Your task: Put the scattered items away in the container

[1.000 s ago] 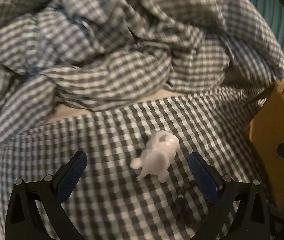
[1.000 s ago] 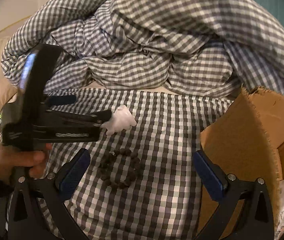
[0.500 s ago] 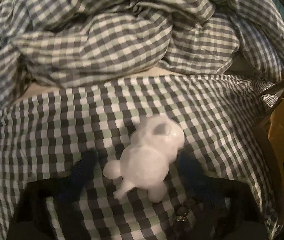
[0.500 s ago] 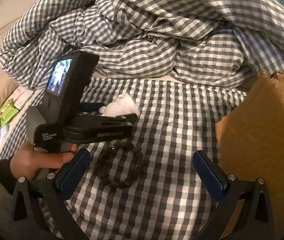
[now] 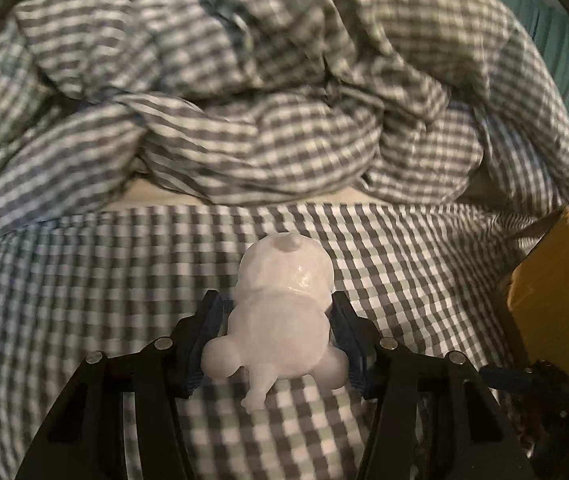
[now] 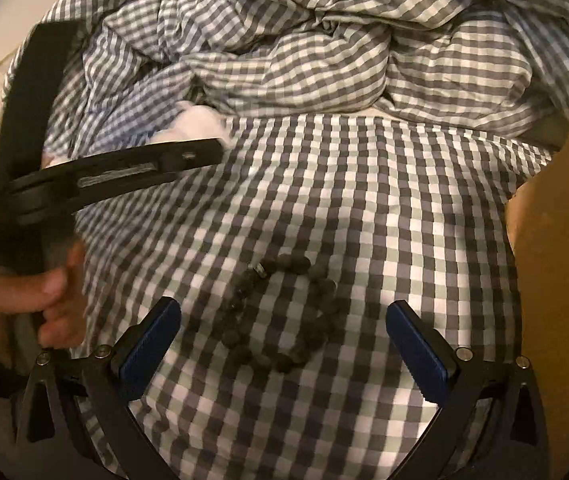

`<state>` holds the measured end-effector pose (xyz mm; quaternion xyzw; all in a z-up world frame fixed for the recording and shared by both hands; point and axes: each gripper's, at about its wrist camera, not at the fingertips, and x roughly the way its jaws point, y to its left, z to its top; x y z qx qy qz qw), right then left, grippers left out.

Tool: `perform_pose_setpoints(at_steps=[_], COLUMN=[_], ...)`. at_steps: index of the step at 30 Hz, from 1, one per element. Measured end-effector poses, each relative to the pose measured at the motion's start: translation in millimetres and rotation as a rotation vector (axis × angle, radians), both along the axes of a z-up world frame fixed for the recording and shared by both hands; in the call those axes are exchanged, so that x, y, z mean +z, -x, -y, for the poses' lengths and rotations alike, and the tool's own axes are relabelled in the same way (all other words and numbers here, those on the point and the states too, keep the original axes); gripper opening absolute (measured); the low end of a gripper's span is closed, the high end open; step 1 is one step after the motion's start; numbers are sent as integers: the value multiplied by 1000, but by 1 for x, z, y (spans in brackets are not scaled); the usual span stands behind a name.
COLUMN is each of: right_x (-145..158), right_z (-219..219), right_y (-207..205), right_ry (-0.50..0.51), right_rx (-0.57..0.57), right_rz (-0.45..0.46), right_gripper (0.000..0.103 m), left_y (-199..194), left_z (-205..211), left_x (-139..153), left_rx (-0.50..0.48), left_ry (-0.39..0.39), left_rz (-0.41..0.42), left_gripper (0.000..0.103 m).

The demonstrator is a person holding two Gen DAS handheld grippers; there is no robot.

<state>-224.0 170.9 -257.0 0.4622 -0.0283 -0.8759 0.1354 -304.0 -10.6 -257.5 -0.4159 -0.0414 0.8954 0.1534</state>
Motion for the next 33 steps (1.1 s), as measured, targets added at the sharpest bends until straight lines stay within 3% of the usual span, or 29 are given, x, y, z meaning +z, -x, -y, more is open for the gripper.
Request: perform_pose_setpoints(at_steps=[4, 6, 8, 11, 23, 24, 26, 28, 33], right_x=[2, -4, -11, -20, -37, -37, -35, -34, -28], right_z=[6, 14, 21, 29, 52, 52, 46, 37, 43], right_y=[-2, 1, 3, 6, 13, 13, 14, 16, 8], right_ry=[63, 74, 86, 94, -50, -58, -66, -32, -56], right_rx=[43, 77, 98, 116, 135, 131, 109, 103, 111], right_rz=[-5, 24, 51, 84, 90, 89, 86, 98, 65], right_gripper=[99, 86, 62, 41, 37, 35, 12, 12, 11], left_y=[-14, -21, -27, -32, -38, -38, -39, -40, -43], left_z=[19, 30, 40, 51, 74, 75, 75, 75, 71], left_x=[13, 19, 24, 29, 25, 24, 23, 24, 31], left_rx=[39, 60, 76, 96, 135, 136, 139, 143, 138], left_ry=[-13, -26, -38, -54, -72, -75, -75, -75, -71], left_rz=[-30, -39, -46, -52, -37, -33, -30, -25, -33], left_gripper=[56, 56, 56, 56, 56, 56, 56, 56, 56])
